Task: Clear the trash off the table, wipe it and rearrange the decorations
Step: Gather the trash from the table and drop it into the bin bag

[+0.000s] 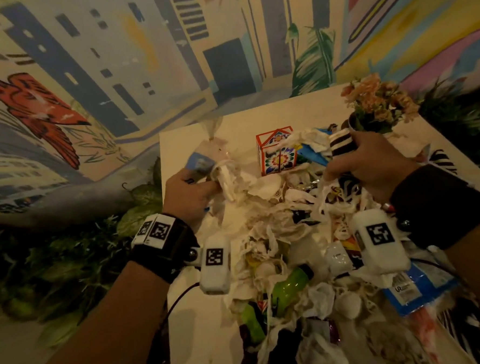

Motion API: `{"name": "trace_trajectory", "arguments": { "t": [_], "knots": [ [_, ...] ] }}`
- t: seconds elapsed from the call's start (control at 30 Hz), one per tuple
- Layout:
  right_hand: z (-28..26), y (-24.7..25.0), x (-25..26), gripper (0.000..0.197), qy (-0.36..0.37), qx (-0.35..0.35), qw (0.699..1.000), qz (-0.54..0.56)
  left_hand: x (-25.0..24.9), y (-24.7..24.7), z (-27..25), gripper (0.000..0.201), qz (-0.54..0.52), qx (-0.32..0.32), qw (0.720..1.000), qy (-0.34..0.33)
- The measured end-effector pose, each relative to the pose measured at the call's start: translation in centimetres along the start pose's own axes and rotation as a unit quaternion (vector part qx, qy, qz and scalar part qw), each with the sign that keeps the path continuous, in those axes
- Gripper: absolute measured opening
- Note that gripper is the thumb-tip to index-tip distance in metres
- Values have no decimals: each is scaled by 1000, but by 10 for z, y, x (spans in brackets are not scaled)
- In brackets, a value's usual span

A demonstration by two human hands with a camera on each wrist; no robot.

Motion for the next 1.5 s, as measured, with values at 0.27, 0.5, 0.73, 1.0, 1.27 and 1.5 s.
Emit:
{"name": "trace_trajectory", "arguments": {
  "t": [0.27,0.5,0.73,1.0,1.27,1.5],
  "knots": [
    [5,-36,43,45,52,-3,998,22,-6,61,-11,46,-64,-10,998,25],
    [8,-84,89,54,94,19,995,41,-4,129,-9,20,-50,-9,998,23],
    [-8,-154,124,53,122,-6,990,76,-11,189,-11,26,-36,42,998,8],
    [-34,-284,102,55,70,3,992,104,35,288,-17,15,-13,18,998,52],
    [-51,-398,18,33,-74,30,985,153,152,366,-11,10,84,-46,981,171],
    [-66,-477,-86,31,-197,34,961,192,285,390,-16,30,49,-94,946,306]
  ]
}}
Point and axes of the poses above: each hand's wrist, its own z-axis towards the middle knuckle, its own y-axis out of the back of the hand, x = y × z, the point moved 8 cm from there along z, towards the middle knuckle, and after that the axes turned 9 degrees about y, right-handed, at the moved point
